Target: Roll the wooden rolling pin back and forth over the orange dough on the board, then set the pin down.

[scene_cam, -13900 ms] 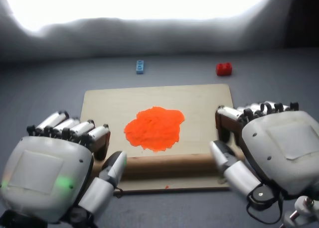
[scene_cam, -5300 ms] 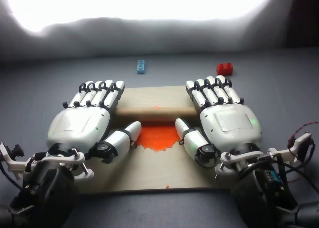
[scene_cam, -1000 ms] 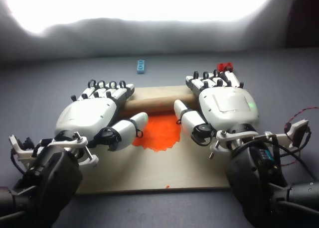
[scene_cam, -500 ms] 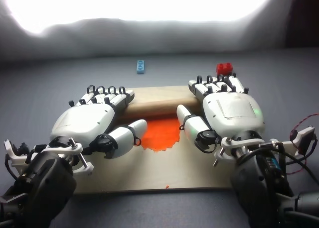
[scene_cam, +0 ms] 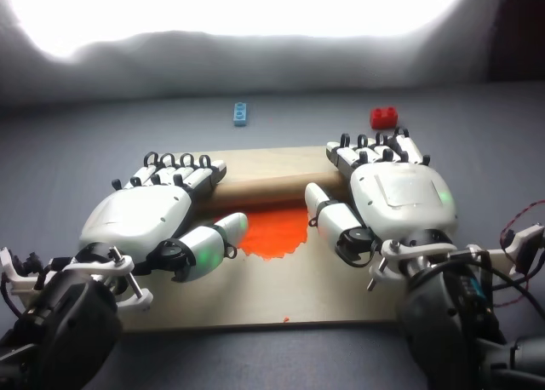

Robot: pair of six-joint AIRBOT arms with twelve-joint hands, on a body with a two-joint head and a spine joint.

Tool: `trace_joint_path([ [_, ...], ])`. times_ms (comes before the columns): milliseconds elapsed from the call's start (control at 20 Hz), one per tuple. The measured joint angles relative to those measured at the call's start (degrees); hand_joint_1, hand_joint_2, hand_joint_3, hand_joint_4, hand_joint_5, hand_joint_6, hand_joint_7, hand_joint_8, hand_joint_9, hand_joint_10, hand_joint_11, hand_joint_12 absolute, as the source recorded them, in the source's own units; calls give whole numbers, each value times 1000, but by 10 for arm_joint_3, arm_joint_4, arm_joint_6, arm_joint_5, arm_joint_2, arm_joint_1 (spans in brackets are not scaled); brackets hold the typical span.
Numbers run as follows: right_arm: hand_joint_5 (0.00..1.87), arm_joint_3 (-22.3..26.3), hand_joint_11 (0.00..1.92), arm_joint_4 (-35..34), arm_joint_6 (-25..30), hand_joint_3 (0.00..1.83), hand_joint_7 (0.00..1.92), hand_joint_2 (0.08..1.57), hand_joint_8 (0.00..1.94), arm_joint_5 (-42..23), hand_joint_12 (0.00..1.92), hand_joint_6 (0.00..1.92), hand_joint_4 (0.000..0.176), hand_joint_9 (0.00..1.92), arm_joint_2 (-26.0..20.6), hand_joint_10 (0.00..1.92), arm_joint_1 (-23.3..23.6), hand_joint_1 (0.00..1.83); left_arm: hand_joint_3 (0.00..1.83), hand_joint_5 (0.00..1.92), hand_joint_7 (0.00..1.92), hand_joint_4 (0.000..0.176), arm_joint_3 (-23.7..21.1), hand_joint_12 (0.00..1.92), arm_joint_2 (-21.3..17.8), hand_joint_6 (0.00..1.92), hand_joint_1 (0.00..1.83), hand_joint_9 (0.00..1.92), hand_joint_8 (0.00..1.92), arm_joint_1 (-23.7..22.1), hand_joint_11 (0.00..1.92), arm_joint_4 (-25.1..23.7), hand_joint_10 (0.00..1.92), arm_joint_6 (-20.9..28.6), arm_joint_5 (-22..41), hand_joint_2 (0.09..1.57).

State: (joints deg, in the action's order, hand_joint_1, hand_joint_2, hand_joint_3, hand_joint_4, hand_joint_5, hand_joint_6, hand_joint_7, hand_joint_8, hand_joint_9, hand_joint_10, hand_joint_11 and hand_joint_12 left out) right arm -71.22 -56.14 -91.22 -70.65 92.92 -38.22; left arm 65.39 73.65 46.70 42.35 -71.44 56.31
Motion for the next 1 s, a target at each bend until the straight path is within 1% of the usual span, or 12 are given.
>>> trace_joint_path([
  [50, 396, 3, 0, 0, -1, 1, 424, 1487, 0, -2, 791, 3, 0, 356, 0, 4, -2, 0, 0, 190, 234, 0, -4, 225, -3, 5, 0, 182, 3, 0, 0, 1, 4, 0, 1, 1426],
  [100, 397, 7, 0, -2, -1, 1, 421, 1487, 0, -5, 791, 3, 0, 351, 0, 2, -5, 0, 1, 180, 218, 0, -5, 181, -4, 2, 0, 174, 3, 0, 0, -2, 1, 0, 1, 1428],
  [250, 416, 13, 0, -3, 0, 1, 433, 1489, 1, -16, 850, 7, 0, 376, 0, 8, -7, 0, 1, 185, 217, 0, -12, 169, -7, 3, 0, 173, 2, 1, 0, 1, 1, 0, 0, 1429],
  [300, 413, 18, 0, -4, 0, 2, 433, 1492, 0, -22, 798, 5, 0, 363, 0, 2, -7, 0, 0, 173, 220, 0, -15, 171, -7, 0, 0, 169, 2, 2, 0, 0, 0, 0, 0, 1427],
  [450, 415, 26, 0, -4, -3, 1, 432, 1490, 0, -30, 818, 5, 0, 361, 0, 1, -12, 0, 1, 181, 227, 0, -22, 200, -12, 3, 0, 174, 3, 4, 0, -3, 1, 0, -1, 1430],
  [500, 381, 30, 0, -2, -5, 0, 406, 1489, 1, -32, 738, 4, 0, 327, 0, 2, -14, 0, 1, 184, 232, 0, -26, 204, -16, 4, 0, 181, 4, 5, 0, -3, 4, 0, 0, 1429],
  [650, 385, 34, 0, -2, -9, 0, 424, 1488, 8, -39, 734, 6, 0, 332, 0, 4, -16, 0, 0, 177, 230, 0, -32, 199, -19, 1, 0, 180, 0, 7, 0, -2, 2, 0, -1, 1425],
  [800, 403, 42, 0, -8, -13, 0, 433, 1489, 6, -49, 778, 9, 0, 362, 0, 13, -20, 0, 0, 179, 229, 0, -38, 195, -25, 2, 0, 180, 0, 7, 0, -2, 1, 0, -3, 1425],
  [900, 413, 47, 0, -7, -20, 0, 433, 1488, 4, -59, 783, 13, 0, 356, 0, 9, -24, 0, 1, 170, 218, 0, -39, 148, -25, 0, 0, 169, 4, 7, 0, -7, 3, 6, -3, 1429],
  [1000, 401, 54, 0, 0, -23, 0, 414, 1488, 0, -65, 767, 6, 0, 353, 0, 7, -29, 0, 0, 179, 223, 0, -44, 181, -28, 4, 0, 169, 3, 7, 0, -9, 2, 7, -3, 1424],
])
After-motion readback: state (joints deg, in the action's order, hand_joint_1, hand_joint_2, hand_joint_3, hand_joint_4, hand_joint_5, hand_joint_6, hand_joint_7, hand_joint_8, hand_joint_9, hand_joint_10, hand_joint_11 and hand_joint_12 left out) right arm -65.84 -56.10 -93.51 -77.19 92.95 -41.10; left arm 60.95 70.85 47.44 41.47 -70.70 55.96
